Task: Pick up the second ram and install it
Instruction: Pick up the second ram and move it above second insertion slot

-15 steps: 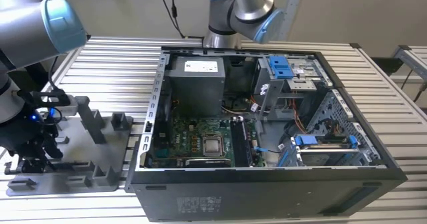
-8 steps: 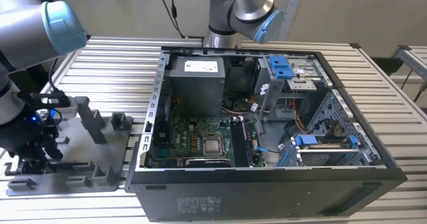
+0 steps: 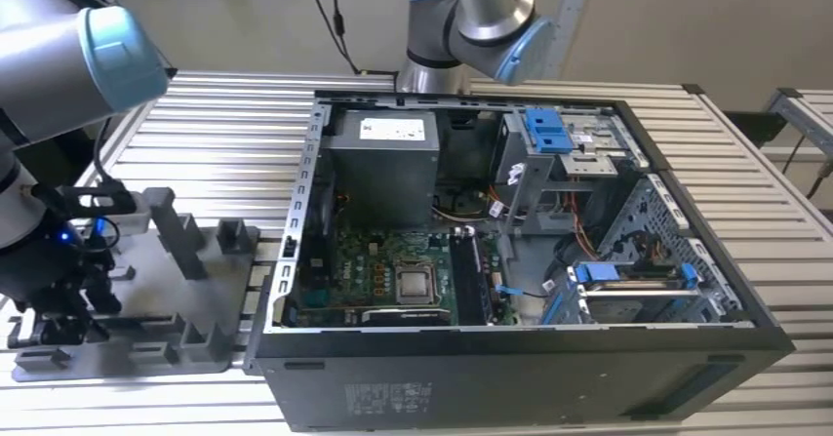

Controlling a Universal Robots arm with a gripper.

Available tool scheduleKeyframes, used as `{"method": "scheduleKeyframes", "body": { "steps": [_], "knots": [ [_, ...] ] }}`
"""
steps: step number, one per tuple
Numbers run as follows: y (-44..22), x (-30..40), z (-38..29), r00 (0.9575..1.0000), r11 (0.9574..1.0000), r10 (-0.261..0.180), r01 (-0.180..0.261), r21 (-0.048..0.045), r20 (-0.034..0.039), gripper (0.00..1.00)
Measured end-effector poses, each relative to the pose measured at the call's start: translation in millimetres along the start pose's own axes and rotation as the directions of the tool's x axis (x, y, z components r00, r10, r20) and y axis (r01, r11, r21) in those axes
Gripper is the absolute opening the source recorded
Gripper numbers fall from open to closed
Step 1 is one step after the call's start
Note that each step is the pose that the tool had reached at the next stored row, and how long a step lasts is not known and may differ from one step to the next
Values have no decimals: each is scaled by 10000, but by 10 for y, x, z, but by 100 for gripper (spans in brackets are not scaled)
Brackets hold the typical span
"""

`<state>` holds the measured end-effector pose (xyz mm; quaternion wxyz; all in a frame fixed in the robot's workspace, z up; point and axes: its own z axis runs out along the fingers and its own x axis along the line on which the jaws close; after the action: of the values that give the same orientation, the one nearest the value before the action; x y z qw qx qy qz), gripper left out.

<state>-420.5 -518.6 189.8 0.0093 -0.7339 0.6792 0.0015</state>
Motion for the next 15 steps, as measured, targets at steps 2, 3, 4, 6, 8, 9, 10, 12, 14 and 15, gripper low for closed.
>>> {"method": "scheduleKeyframes", "body": {
  "steps": [2,3,4,6,8,9,10,12,14,15],
  "knots": [
    [1,8,0,10000,10000,0,0,1,0,42],
    [1,8,0,10000,10000,2,-2,1,1,42],
    [1,9,-1,10000,10000,2,-2,0,0,42],
    [1,11,-1,10000,10000,0,0,-1,0,42],
    [1,13,-1,10000,10000,0,0,-1,-1,42],
    [1,14,-1,10000,10000,0,0,-1,0,42],
    [1,14,-1,10000,10000,0,0,-1,0,42],
    [1,16,-1,10000,10000,0,0,-1,0,42],
    [1,17,-1,10000,10000,0,0,-1,0,42],
    [2,18,-1,10000,10000,0,0,-1,-1,42]
  ]
}}
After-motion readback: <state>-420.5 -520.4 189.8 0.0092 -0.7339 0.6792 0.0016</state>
